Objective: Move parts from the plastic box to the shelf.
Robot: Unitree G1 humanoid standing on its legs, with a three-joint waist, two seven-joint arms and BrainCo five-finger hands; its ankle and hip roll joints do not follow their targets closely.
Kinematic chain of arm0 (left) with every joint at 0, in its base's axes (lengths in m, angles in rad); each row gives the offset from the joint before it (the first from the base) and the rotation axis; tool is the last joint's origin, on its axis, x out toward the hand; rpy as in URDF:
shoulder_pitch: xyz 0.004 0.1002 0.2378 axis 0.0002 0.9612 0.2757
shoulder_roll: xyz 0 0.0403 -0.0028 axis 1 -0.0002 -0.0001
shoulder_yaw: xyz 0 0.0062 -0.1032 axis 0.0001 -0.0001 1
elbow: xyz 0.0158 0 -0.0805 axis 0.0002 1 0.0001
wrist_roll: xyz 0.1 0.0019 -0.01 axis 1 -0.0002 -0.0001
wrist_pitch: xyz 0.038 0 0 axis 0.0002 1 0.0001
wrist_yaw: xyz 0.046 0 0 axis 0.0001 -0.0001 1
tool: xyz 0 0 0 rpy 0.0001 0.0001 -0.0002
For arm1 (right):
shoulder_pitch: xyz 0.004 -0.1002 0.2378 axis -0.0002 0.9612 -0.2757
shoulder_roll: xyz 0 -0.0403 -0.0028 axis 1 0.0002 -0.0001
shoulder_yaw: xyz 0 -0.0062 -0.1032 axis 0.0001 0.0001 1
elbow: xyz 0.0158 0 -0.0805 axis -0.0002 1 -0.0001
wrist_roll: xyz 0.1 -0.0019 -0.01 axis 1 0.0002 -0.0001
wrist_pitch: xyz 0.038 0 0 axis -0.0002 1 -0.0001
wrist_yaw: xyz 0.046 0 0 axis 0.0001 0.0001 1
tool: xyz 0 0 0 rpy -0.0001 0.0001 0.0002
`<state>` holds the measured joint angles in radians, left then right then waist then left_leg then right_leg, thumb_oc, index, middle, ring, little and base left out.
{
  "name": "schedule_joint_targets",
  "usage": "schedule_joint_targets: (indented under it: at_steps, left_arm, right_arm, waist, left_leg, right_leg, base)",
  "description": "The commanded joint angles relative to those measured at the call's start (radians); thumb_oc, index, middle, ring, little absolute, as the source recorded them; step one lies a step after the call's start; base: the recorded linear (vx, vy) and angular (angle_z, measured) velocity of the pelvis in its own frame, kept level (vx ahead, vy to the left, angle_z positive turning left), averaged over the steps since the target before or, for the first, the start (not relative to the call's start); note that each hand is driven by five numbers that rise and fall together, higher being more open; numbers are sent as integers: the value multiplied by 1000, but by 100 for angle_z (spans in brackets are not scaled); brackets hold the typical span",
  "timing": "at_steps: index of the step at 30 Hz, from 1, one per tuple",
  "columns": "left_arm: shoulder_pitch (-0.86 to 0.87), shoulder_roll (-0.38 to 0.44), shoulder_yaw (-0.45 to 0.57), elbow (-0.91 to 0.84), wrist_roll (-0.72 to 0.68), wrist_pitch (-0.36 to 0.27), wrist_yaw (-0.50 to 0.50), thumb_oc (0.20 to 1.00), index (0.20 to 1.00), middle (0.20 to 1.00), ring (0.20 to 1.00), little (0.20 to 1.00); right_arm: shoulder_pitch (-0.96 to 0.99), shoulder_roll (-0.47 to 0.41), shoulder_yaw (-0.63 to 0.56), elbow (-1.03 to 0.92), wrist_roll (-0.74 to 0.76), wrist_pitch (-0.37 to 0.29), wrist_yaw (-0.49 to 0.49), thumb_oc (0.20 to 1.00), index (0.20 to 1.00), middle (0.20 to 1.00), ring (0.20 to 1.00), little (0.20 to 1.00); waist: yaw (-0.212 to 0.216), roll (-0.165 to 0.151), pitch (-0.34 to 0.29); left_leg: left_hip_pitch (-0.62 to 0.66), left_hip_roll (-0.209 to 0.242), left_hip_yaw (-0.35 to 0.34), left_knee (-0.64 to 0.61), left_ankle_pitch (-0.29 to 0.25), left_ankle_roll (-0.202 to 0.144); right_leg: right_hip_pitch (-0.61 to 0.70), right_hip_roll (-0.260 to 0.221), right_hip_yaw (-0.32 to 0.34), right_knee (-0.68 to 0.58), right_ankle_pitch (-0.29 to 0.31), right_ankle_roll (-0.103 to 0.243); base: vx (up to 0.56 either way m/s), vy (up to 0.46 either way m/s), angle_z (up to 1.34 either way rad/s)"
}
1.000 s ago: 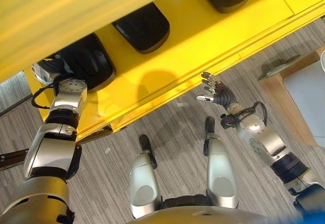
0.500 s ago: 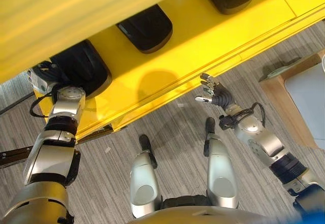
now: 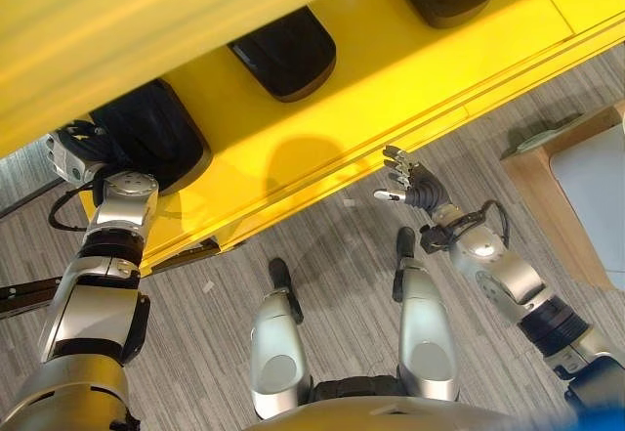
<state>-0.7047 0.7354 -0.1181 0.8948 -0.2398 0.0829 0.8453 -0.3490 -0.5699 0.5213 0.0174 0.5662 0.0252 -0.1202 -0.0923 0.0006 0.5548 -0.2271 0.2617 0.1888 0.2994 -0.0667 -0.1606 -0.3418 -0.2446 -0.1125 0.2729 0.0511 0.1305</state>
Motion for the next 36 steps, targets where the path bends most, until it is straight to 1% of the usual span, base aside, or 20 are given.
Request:
schedule_joint_targets:
  at_steps: [1,6,12,13,16,22,28,33,35,36]
  left_arm:
    - [9,124,8,-25,109,-32,-6,200,200,200,200,200]
    - [-23,135,-17,-23,117,-27,-9,200,200,200,200,200]
    - [-67,147,-37,1,75,-7,-27,200,200,200,200,200]
    - [-70,144,-36,7,70,1,-24,1000,1000,1000,1000,1000]
    - [-63,134,-29,15,52,-2,-6,1000,1000,1000,1000,1000]
    - [-20,111,13,8,-1,-40,36,1000,1000,1000,1000,1000]
    - [23,75,56,-28,-54,-33,88,1000,1000,1000,1000,1000]
    - [46,42,77,-51,-69,-26,151,1000,1000,1000,1000,1000]
    - [49,38,84,-53,-63,-34,193,1000,1000,1000,1000,1000]
    - [52,36,90,-57,-67,-50,227,1000,1000,1000,1000,1000]
  right_arm:
    - [19,1,-22,-87,11,-41,9,1000,1000,1000,1000,1000]
    - [19,-5,-23,-75,14,-47,16,1000,1000,1000,1000,1000]
    - [18,-9,-22,-72,14,-51,17,1000,1000,1000,1000,1000]
    - [20,-9,-26,-73,16,-50,20,1000,1000,1000,1000,1000]
    - [21,-5,-24,-76,16,-48,18,1000,1000,1000,1000,1000]
    - [30,3,-20,-85,9,-48,8,1000,1000,1000,1000,1000]
    - [36,10,-23,-90,10,-50,1,1000,1000,1000,1000,1000]
    - [33,22,-20,-92,11,-46,-3,1000,1000,1000,1000,1000]
    - [31,23,-18,-92,14,-48,-3,1000,1000,1000,1000,1000]
    - [30,25,-15,-93,15,-46,-6,1000,1000,1000,1000,1000]
  waist:
    - [4,-24,-35]
    - [-1,-24,-35]
    - [-10,-26,-35]
    - [-10,-26,-35]
    - [-10,-28,-35]
    - [-2,-29,-37]
    - [8,-31,-38]
    - [17,-33,-40]
    - [18,-35,-41]
    - [20,-36,-42]
  left_leg:
    - [-44,-9,70,100,-22,66]
    - [-45,-9,70,97,-18,65]
    - [-44,-11,75,97,-18,63]
    - [-42,-11,75,100,-20,63]
    - [-41,-10,73,103,-23,62]
    - [-34,-10,72,95,-20,61]
    - [-28,-12,64,87,-18,61]
    - [-24,-14,60,81,-16,62]
    - [-23,-15,58,79,-17,62]
    - [-22,-15,58,78,-16,62]
  right_leg:
    - [32,-1,-19,99,-158,-17]
    - [31,0,-17,96,-154,-17]
    - [29,-2,-13,92,-149,-13]
    - [31,-2,-14,92,-149,-12]
    - [34,-3,-13,93,-151,-12]
    - [43,-3,-17,87,-152,-11]
    - [52,-2,-23,83,-153,-12]
    - [59,-3,-27,79,-154,-12]
    - [60,-2,-28,79,-155,-13]
    - [62,-2,-28,78,-156,-13]
  base:
    - [0,0,0]
    - [0,0,0]
    - [0,0,0]
    - [0,0,0]
    - [0,0,0]
    - [0,0,0]
    - [0,0,0]
    - [0,0,0]
    - [0,0,0]
    - [0,0,0]
